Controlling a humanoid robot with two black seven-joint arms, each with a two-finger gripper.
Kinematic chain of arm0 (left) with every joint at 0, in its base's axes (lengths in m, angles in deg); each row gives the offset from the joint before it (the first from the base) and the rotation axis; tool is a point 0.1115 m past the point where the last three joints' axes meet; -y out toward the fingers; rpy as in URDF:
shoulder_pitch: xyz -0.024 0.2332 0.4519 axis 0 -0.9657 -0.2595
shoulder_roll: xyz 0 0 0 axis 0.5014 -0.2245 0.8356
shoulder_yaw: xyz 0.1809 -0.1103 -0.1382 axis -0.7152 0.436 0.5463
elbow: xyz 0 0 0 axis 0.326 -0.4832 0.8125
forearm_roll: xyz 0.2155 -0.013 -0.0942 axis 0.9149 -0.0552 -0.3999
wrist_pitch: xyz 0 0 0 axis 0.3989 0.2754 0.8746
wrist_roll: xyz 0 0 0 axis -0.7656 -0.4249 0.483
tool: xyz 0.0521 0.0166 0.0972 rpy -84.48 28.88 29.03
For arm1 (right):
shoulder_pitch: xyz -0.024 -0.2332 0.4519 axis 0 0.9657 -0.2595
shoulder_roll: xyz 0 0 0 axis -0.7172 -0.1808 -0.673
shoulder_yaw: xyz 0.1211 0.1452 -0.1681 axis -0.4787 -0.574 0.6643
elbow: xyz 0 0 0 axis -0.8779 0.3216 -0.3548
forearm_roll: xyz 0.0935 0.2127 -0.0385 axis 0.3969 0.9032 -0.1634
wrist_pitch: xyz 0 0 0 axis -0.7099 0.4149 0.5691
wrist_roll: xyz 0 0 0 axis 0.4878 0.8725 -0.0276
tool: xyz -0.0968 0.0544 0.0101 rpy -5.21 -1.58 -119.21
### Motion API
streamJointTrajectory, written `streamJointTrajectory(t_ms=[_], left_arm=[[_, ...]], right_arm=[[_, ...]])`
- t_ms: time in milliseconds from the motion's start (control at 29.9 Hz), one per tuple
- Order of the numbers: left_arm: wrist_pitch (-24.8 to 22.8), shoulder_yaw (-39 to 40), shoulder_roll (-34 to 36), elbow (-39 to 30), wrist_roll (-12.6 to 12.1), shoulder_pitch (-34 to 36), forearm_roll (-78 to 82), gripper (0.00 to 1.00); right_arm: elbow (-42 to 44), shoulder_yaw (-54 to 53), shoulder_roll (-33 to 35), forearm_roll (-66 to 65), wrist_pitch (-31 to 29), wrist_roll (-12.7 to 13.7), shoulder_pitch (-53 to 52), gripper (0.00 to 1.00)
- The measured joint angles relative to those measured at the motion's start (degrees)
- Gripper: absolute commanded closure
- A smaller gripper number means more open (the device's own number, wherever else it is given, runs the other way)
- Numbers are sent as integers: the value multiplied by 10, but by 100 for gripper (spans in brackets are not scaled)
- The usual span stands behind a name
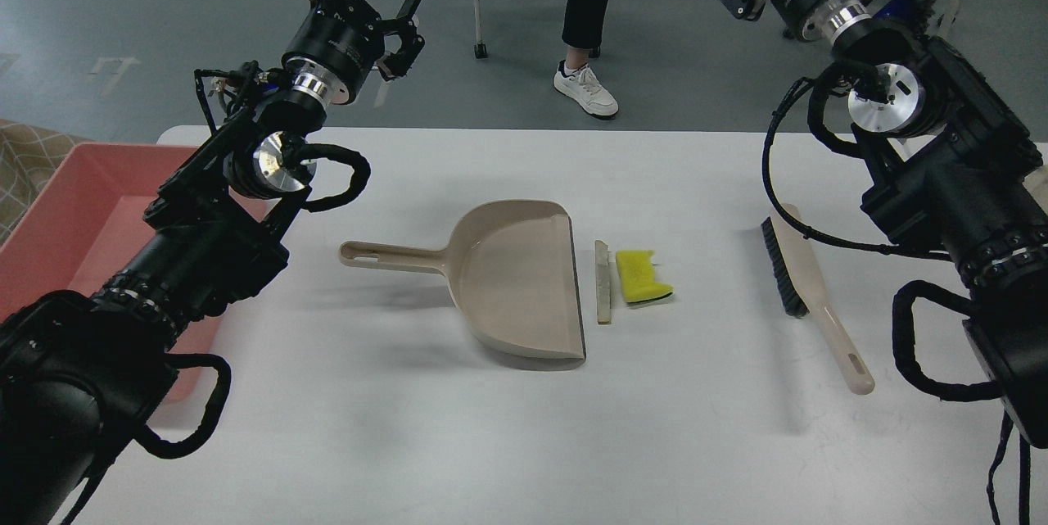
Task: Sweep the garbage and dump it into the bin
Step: 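Lower the left gripper from its raised pose toward the table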
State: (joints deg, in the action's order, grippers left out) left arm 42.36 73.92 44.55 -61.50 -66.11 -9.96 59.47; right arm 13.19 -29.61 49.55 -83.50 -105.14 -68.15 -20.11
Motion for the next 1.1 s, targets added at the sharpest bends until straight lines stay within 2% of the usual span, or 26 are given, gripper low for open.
streamJointTrajectory(t_ms=[334,635,1103], left_arm=[[1,-2,-1,-6,0,3,1,2],[-3,0,1,-1,16,1,-2,2],[4,1,5,2,16,3,-14,2]], right_arm=[[1,-2,5,1,3,-2,11,0],[-4,-7,13,4,1,-2,9,0],[-2,-4,28,4,3,-1,13,0]])
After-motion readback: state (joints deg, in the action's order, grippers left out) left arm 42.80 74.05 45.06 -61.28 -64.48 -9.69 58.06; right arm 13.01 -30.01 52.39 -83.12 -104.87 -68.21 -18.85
